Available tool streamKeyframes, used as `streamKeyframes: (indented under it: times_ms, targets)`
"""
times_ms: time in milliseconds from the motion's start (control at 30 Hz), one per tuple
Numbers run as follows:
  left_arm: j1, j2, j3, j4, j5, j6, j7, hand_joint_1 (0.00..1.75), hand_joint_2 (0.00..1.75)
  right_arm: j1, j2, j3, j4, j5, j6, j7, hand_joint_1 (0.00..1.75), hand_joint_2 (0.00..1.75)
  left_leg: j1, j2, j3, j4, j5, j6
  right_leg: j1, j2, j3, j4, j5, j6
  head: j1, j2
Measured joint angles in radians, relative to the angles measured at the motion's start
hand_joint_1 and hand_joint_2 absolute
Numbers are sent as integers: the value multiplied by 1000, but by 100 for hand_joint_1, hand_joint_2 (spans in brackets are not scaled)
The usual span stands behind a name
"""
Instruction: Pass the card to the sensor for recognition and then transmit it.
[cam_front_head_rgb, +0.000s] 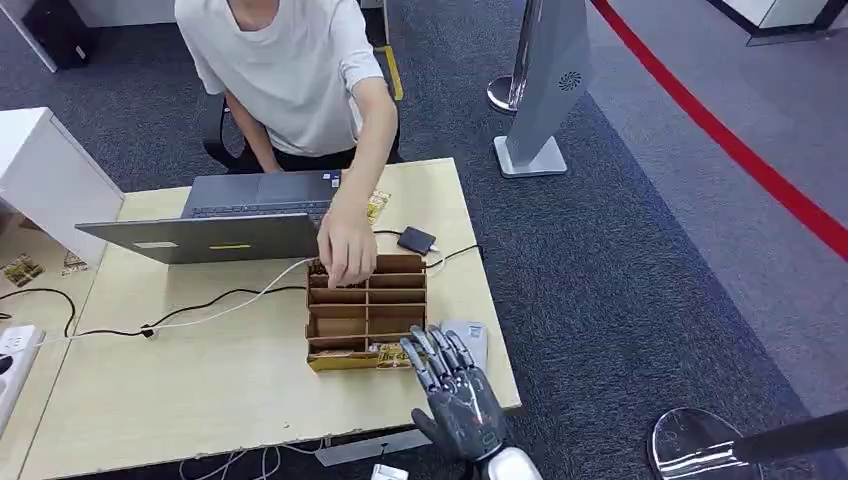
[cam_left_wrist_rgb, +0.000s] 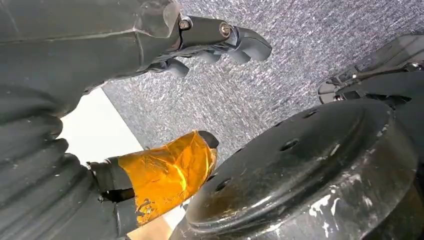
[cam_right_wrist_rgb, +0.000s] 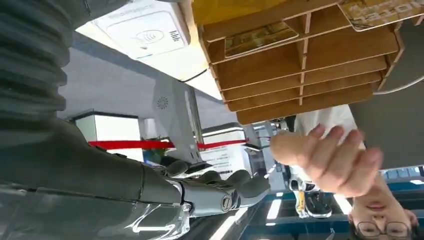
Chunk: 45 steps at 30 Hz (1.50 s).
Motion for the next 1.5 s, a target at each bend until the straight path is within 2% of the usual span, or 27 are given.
streamKeyframes:
  times_ms: [500, 800, 1500]
  targets:
    - [-10, 1, 0, 0, -31, -11, 0, 0, 175, -69, 49, -31, 40, 45, -1, 3, 0, 175, 0, 0, 0, 0, 0, 0, 0, 0, 0, 0, 0, 0, 0, 0]
    - [-11, 2, 0, 0, -45, -20, -3, 0, 175, -108, 71, -42, 40, 76, -2, 43, 0, 175, 0, 0, 0, 0, 0, 0, 0, 0, 0, 0, 0, 0, 0, 0]
    - [-11, 2, 0, 0, -45, -21, -3, 0, 175, -119, 73, -33, 62, 66, -2, 48, 0, 175, 0, 0, 0, 0, 0, 0, 0, 0, 0, 0, 0, 0, 0, 0]
